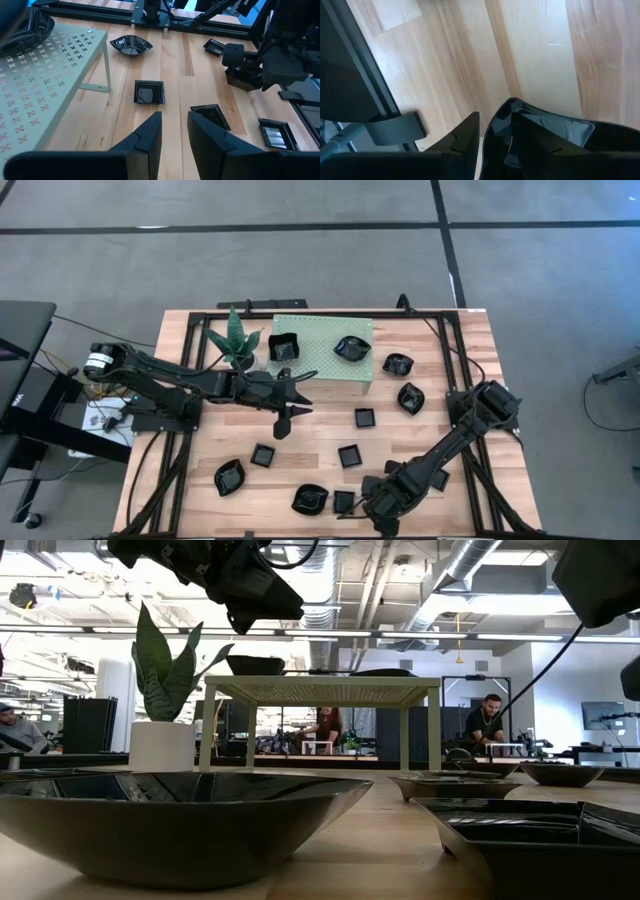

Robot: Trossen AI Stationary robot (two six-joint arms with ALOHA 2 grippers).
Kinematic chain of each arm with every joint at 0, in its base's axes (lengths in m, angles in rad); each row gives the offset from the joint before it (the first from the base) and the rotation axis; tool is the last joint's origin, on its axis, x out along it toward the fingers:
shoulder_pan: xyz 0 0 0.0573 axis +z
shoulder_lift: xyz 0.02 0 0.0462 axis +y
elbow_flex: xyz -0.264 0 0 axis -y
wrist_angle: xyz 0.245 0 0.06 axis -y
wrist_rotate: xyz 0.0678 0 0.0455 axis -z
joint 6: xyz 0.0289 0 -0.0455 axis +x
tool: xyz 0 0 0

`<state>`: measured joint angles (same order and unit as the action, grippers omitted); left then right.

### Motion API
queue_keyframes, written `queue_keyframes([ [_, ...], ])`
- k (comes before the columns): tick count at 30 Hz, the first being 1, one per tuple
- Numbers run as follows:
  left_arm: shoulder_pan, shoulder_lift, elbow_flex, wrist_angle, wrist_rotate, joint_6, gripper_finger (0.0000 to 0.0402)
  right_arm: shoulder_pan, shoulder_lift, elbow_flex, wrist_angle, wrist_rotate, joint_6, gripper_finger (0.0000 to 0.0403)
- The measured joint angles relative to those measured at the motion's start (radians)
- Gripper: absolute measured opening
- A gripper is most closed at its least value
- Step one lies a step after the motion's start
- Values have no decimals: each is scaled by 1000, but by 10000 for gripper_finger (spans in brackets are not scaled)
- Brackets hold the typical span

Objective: Pick & Place Mini shaped plates
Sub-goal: Stack the distorted square plate on top of the other distorted square plate on the shelf

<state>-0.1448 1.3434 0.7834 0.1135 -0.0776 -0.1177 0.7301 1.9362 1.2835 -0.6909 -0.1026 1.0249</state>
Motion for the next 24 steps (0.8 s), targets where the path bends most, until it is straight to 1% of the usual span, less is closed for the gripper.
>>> queue_keyframes([
  [2,0,0,0,0,0,0,95,0,0,0,-1,1,-30,99],
  [4,0,0,0,0,0,0,95,0,0,0,-1,1,-37,84],
  [9,0,0,0,3,0,0,95,-11,-3,3,-5,-6,-60,16],
  [10,0,0,0,6,0,0,95,-13,-3,6,-7,-11,-81,9],
  [14,0,0,0,8,0,0,95,-30,-3,33,-13,-26,-152,16],
  [17,0,0,0,16,19,-20,95,-46,-2,85,-66,-50,-217,6],
  [21,-6,0,0,38,120,-41,95,-64,0,176,-190,-47,-341,5],
  [24,-35,0,0,96,184,-41,95,-73,0,249,-292,-18,-450,2],
])
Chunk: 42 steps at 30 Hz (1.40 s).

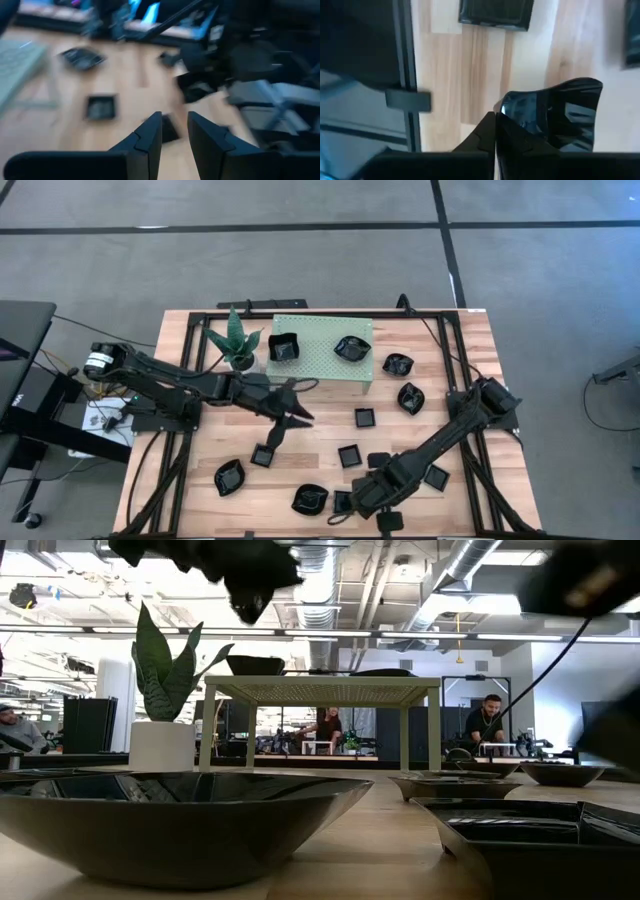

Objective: Pick & Place Mini shaped plates
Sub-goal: Stack the distorted square plate on top of the other distorted square plate on the shelf

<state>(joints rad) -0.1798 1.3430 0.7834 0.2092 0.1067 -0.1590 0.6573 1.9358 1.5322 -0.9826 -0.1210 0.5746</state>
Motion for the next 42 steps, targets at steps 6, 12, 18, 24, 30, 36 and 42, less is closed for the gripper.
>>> queue_keyframes([
  [6,-101,0,0,92,59,105,95,-6,0,109,-137,149,-340,1],
  [12,-207,3,0,108,50,278,95,-28,0,118,-162,234,-772,1],
  [18,-239,87,0,200,-7,237,95,-116,0,118,-170,230,-989,1],
  [24,-236,217,0,243,-217,140,95,-227,-4,118,-202,197,-1079,0],
  [30,-205,248,0,262,-338,134,95,-310,-29,118,-191,196,-1159,0],
  [36,-170,269,0,252,-361,159,95,-339,-32,118,-115,193,-1264,0],
  [42,-161,317,0,243,-388,163,95,-353,-32,118,-83,194,-1265,0],
])
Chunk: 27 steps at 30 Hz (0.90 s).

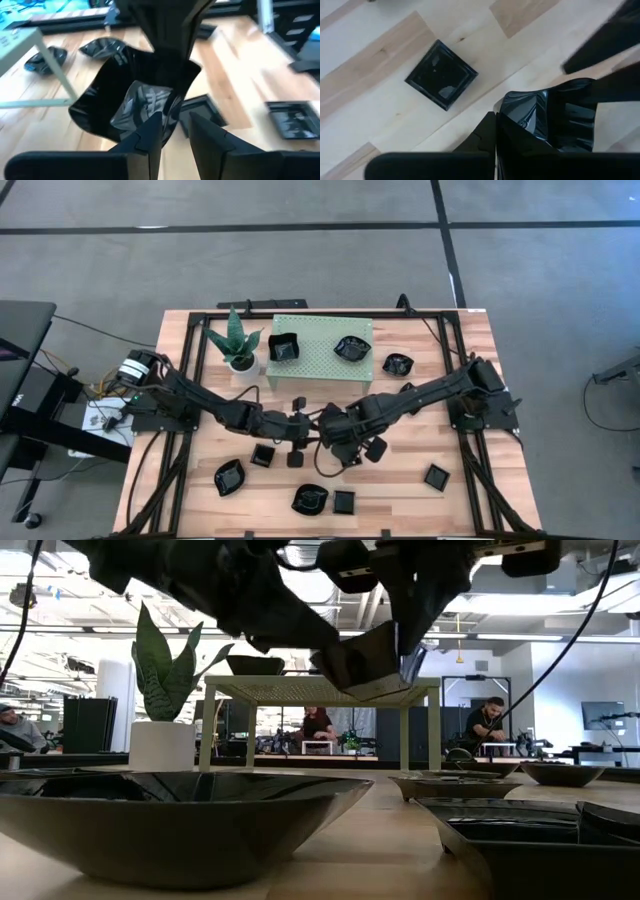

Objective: Pick & Place Mini shaped plates
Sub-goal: Stack the distorted square plate on top of the other distorted square plate on the shelf

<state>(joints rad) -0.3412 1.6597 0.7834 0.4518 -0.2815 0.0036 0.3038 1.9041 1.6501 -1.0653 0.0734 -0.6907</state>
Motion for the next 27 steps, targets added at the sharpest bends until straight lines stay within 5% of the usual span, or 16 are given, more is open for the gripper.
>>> queue_keyframes([
  [10,23,20,0,-3,-7,0,91,-6,0,0,0,2,0,0],
  [17,23,19,0,-16,51,0,31,-12,0,0,7,2,0,3],
  [27,24,19,-1,-23,50,40,9,-26,0,-1,49,7,30,59],
])
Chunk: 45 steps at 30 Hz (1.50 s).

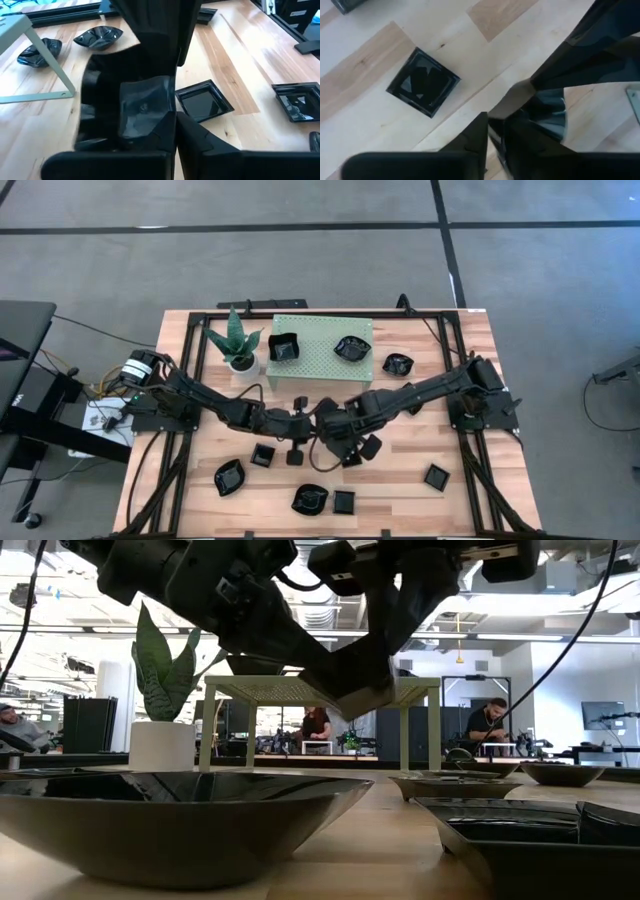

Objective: Pick & Place Mini shaped plates
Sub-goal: Stack the distorted square plate on top of the other distorted square plate on the shelf

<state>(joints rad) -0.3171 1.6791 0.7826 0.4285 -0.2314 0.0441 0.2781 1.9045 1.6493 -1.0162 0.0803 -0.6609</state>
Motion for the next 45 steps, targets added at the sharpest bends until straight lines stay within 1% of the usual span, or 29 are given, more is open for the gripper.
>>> queue_keyframes([
  [5,0,0,0,-1,-1,0,9,1,-2,0,2,23,-2,94],
  [8,0,0,0,0,-2,0,10,4,-11,6,-7,105,-4,111],
  [12,7,0,1,0,-4,-4,7,9,-25,71,-121,223,5,126],
  [14,8,0,1,-1,-2,-17,9,7,-43,110,-199,238,47,130],
  [16,11,0,1,-1,2,-22,11,0,-80,134,-266,235,130,132],
  [19,11,-1,1,-3,2,-22,9,-21,-174,115,-359,194,278,131],
  [22,11,-7,3,-2,-37,-1,7,-43,-315,13,-333,116,382,126],
  [25,11,-42,3,-4,-80,33,11,-54,-484,-176,-189,54,429,122],
  [28,12,-106,3,-32,-91,49,12,-46,-662,-429,57,46,462,121],
  [31,11,-199,3,-83,-127,135,8,-33,-810,-677,294,47,476,123],
  [33,17,-277,3,-137,-172,189,7,-29,-882,-822,455,48,464,123],
  [36,47,-412,3,-275,-229,213,10,-34,-954,-983,646,48,433,123],
  [38,82,-505,3,-367,-249,213,10,-42,-979,-1045,707,49,406,123],
  [41,162,-617,3,-495,-263,211,7,-63,-997,-1066,708,49,388,123],
  [45,278,-699,3,-601,-259,141,9,-87,-1007,-1066,721,51,457,123],
])
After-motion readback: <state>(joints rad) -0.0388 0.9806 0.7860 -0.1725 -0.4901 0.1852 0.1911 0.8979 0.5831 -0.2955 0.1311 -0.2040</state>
